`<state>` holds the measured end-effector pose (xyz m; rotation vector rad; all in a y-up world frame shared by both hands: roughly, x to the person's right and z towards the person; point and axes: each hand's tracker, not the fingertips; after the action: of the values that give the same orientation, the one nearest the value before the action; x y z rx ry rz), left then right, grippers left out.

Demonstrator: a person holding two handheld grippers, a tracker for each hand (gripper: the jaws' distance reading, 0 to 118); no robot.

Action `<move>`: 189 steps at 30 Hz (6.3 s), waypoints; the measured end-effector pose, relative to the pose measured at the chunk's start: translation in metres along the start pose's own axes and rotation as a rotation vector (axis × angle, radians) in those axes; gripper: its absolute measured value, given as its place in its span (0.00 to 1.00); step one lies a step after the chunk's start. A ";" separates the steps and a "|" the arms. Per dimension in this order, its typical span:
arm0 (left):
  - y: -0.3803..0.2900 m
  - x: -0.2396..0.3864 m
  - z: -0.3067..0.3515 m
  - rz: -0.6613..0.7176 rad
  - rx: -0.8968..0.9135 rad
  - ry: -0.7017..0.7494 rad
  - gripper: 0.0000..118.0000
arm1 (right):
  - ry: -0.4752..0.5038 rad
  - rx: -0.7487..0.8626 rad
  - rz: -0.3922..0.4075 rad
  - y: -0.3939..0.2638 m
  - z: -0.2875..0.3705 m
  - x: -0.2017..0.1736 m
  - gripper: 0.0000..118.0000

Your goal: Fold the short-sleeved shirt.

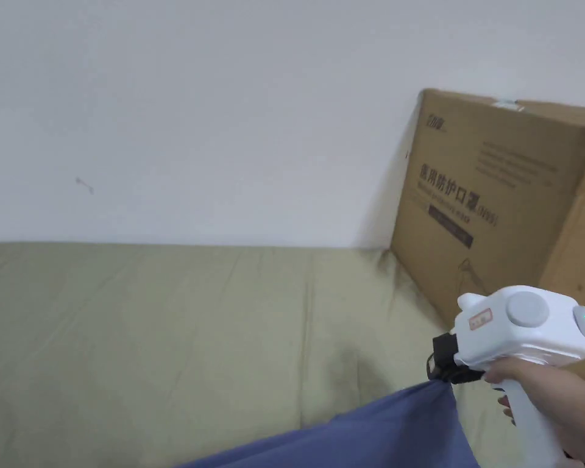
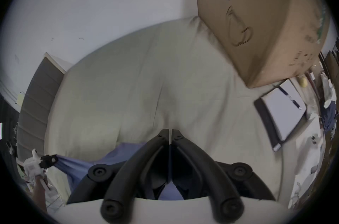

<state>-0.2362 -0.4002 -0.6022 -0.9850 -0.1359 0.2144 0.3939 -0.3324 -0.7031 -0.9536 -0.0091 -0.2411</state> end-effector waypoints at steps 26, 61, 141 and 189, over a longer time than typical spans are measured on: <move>0.190 0.105 0.298 -0.109 0.529 -0.072 0.01 | 0.214 0.567 -0.157 0.084 0.382 -0.044 0.02; -0.036 0.054 -0.056 -0.019 0.047 -0.045 0.01 | 0.038 0.085 -0.123 -0.184 -0.003 0.007 0.02; -0.278 0.020 0.137 -0.417 0.245 -0.047 0.03 | 0.207 0.307 0.065 -0.384 0.222 -0.060 0.00; -0.149 0.020 0.091 -0.186 0.261 0.085 0.00 | -0.003 -0.044 -0.035 -0.251 0.165 0.041 0.05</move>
<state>-0.2184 -0.4017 -0.4275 -0.7151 -0.1178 0.0186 0.3975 -0.3460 -0.4002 -0.9983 -0.0234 -0.2736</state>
